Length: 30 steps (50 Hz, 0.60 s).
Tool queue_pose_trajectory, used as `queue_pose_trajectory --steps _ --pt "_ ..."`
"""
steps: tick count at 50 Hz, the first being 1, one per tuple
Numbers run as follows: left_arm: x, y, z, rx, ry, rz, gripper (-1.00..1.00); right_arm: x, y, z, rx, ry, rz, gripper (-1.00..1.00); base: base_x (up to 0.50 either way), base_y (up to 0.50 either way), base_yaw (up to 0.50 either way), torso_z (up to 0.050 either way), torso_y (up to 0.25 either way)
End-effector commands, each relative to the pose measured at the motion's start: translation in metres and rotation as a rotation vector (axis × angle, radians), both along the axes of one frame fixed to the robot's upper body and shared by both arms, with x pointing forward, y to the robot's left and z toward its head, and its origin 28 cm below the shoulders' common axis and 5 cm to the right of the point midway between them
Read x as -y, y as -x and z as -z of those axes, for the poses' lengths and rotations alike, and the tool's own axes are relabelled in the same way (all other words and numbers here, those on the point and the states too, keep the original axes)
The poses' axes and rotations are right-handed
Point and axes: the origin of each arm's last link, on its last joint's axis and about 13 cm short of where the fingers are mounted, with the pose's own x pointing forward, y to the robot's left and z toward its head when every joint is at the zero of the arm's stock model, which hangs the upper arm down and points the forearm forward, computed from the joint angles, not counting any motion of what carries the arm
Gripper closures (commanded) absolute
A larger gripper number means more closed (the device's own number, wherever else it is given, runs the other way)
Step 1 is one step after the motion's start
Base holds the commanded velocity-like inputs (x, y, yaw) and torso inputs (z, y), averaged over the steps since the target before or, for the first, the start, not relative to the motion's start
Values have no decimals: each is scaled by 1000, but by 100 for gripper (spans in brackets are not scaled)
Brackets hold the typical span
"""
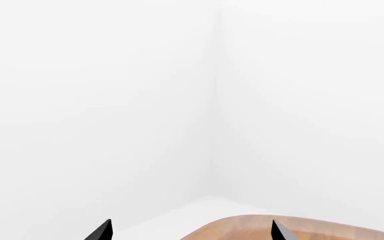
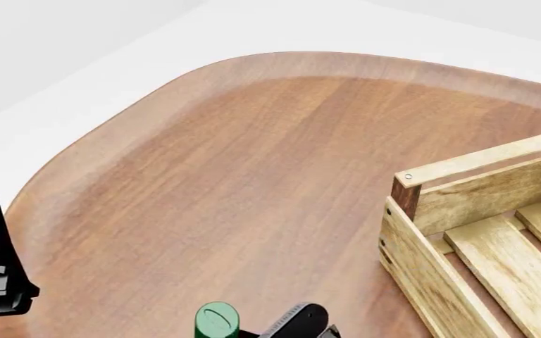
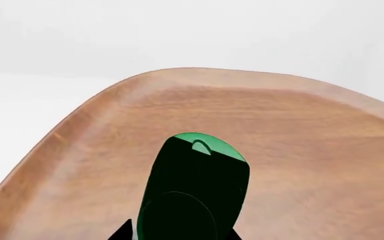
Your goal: Pick up the salad dressing and put it in the tray.
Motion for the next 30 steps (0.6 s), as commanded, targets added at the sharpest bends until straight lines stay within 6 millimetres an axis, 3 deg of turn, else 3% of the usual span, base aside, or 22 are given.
queue_pose_trajectory --steps 1,30 --pt "0 0 -1 2 -1 2 -100 5 2 -25 76 -27 33 100 0 0 0 0 0" --pt "1 1 0 1 6 7 -100 27 -10 -74 204 -30 152 100 0 0 0 0 0"
